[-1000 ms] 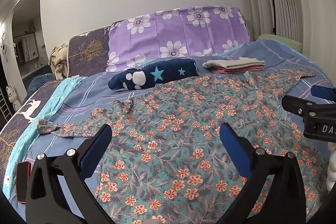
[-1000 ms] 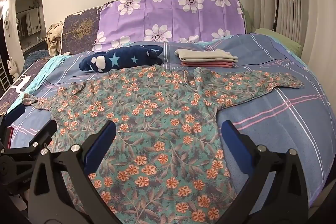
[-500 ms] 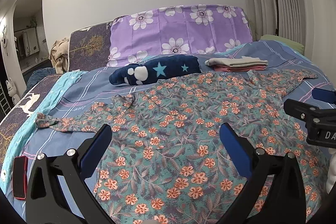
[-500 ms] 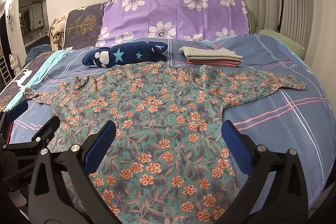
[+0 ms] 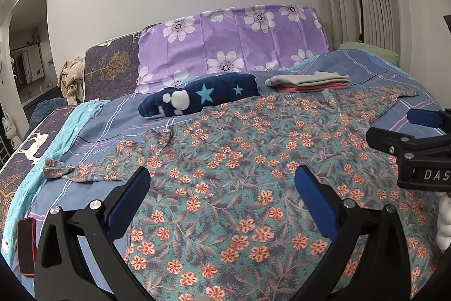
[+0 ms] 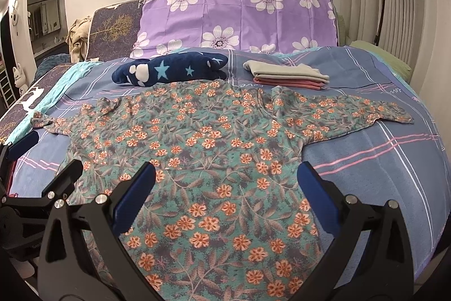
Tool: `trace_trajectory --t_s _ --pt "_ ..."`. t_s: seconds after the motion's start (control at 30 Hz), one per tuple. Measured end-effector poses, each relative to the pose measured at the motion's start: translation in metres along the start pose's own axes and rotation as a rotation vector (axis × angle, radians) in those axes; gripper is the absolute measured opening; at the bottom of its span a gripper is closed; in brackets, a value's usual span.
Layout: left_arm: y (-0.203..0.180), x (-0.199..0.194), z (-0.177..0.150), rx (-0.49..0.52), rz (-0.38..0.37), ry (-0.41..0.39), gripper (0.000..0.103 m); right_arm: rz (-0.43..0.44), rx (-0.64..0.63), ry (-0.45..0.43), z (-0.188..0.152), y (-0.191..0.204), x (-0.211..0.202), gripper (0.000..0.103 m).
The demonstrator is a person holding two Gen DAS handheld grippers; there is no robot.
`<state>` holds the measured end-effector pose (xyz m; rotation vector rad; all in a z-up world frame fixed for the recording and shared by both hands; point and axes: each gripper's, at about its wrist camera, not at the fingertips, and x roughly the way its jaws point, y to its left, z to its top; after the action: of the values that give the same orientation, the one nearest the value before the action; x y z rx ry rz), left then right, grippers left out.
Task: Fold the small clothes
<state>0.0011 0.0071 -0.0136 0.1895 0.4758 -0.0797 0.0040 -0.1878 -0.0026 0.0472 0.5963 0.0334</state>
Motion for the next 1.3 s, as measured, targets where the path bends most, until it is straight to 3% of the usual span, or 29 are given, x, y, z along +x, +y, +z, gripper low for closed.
trace_trajectory --t_s 0.67,0.77,1.3 --pt "0.017 0.01 -0.012 -0.029 -0.026 0.059 0.101 -0.003 -0.041 0.012 0.004 0.02 0.005 0.101" --pt "0.024 0.013 -0.014 -0.063 -0.048 0.082 0.092 0.001 -0.044 0.01 0.003 0.023 0.004 0.101" --pt "0.049 0.013 -0.026 -0.103 -0.011 0.088 0.092 0.012 -0.087 0.014 0.001 0.047 0.007 0.101"
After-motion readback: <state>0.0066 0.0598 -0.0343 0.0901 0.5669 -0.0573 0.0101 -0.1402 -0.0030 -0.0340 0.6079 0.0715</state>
